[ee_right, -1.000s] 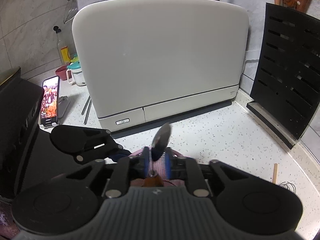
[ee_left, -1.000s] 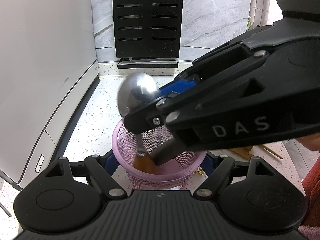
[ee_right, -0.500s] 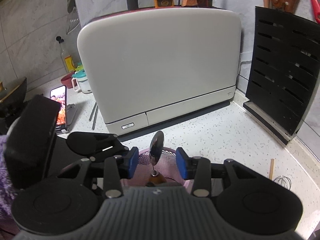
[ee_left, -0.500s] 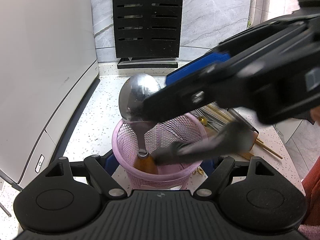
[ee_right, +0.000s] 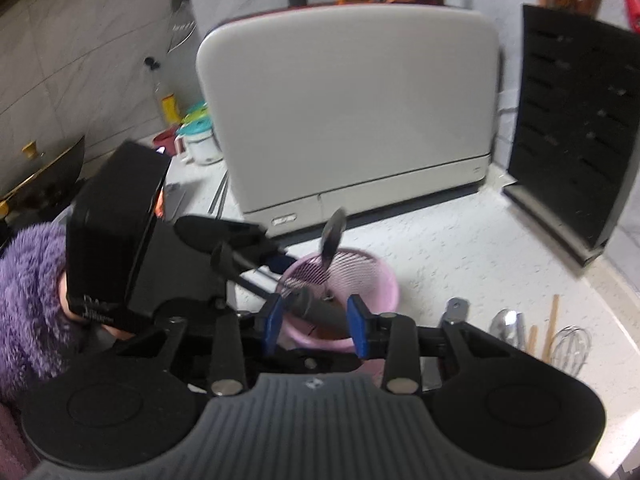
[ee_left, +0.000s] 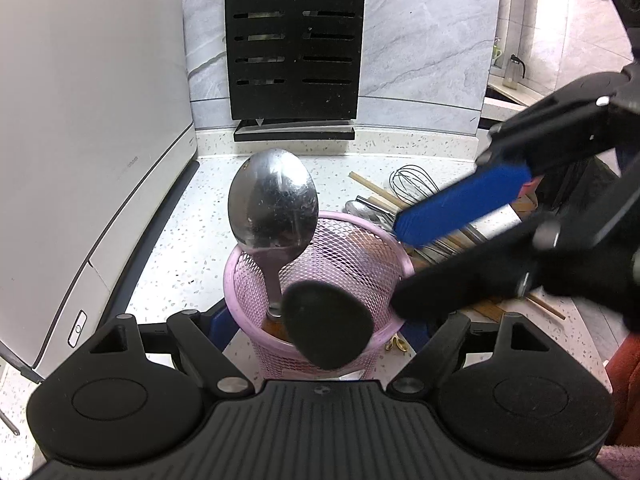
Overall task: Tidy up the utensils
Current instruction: 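Lower the spoon handle-first into the pink cup and open the right gripper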
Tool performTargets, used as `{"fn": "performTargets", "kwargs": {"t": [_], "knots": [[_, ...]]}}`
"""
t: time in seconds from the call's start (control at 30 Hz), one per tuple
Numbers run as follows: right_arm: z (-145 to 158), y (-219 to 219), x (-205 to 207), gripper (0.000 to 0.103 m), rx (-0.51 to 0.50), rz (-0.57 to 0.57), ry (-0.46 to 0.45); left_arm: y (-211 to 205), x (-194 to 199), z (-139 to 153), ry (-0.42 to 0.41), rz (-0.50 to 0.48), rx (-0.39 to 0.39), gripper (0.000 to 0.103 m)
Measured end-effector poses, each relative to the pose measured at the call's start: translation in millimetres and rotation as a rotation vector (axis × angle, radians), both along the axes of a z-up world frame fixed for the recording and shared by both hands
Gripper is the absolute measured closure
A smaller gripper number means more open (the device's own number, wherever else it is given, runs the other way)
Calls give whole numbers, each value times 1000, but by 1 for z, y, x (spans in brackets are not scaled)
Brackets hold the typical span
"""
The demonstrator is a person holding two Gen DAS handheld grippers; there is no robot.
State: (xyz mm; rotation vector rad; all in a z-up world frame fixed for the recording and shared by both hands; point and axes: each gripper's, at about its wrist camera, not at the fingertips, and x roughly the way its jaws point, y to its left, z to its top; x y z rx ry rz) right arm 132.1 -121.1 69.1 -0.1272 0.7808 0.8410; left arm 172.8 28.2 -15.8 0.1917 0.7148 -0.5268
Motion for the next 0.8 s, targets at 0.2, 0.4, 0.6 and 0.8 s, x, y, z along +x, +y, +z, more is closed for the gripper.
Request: {"fn": "performTargets", "kwargs": {"t": [0.2,0.4,0.6,0.8], "knots": [[1,16,-6,68,4,49,-28,9,-4,-3,-11,-10,-33,5],[-5,36,-8,67,-25,73,-64,14,-8,-5,-2,-30,-39,5],[-9,47,-5,70,-31,38,-103,15,-8,-5,5,-36,-46,12],[-3,43,-10,88,-59,-19,-188,16,-9,-5,8,-34,-48,12]]}}
